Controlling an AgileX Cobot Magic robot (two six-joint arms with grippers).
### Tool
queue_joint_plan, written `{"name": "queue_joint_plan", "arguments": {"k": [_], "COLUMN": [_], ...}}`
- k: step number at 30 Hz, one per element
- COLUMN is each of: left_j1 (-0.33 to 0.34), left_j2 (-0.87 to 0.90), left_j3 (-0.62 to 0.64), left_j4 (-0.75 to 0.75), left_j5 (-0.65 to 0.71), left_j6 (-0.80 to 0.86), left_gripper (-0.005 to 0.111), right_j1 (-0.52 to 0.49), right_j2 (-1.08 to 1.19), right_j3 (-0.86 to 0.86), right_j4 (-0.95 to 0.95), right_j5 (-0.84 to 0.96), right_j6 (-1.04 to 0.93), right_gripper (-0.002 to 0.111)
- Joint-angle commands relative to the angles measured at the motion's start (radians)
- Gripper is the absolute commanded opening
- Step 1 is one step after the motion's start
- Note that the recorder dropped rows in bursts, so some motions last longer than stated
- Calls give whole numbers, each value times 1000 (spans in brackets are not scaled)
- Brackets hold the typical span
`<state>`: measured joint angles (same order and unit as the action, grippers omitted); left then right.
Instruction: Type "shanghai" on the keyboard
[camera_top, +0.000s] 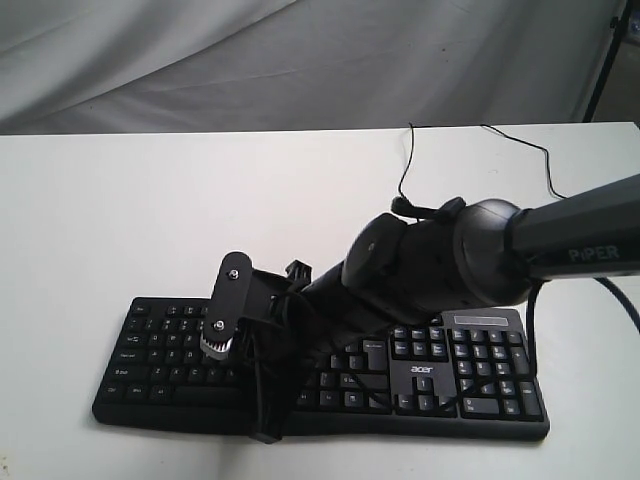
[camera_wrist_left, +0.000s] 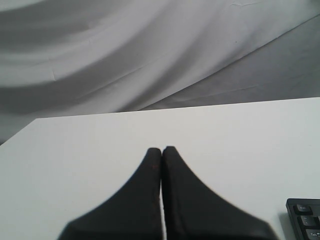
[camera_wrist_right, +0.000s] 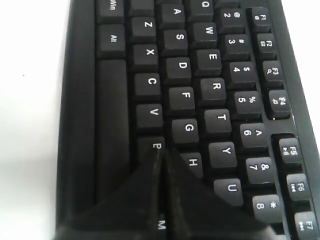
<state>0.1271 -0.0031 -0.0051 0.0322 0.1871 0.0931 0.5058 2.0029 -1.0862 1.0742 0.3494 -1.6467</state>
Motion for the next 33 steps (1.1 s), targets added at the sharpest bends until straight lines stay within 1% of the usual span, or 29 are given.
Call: {"name": "queue_joint_plan", "arguments": {"k": [1, 11, 14, 22, 33], "left_j1": [-4, -4, -4, -4, -4], "left_j2": [3, 3, 3, 3, 3], "left_j3": [5, 5, 5, 5, 5], "left_j4": [-1, -1, -1, -1, -1], "left_j5": [-4, -4, -4, -4, -4], "left_j6": [-3, -3, -3, -3, -3], "left_gripper": [1, 1, 1, 1, 1], "right_j1": [-9, -9, -26, -26, -26], "right_j2": [-9, 12, 25, -32, -30], "right_j3": [5, 5, 3, 3, 3], "right_j4": [-2, -6, -6, 0, 16], "right_j5": [11, 19, 36, 26, 25], "right_j6": [-26, -29, -29, -29, -29], "right_gripper": [0, 0, 0, 0, 0]}}
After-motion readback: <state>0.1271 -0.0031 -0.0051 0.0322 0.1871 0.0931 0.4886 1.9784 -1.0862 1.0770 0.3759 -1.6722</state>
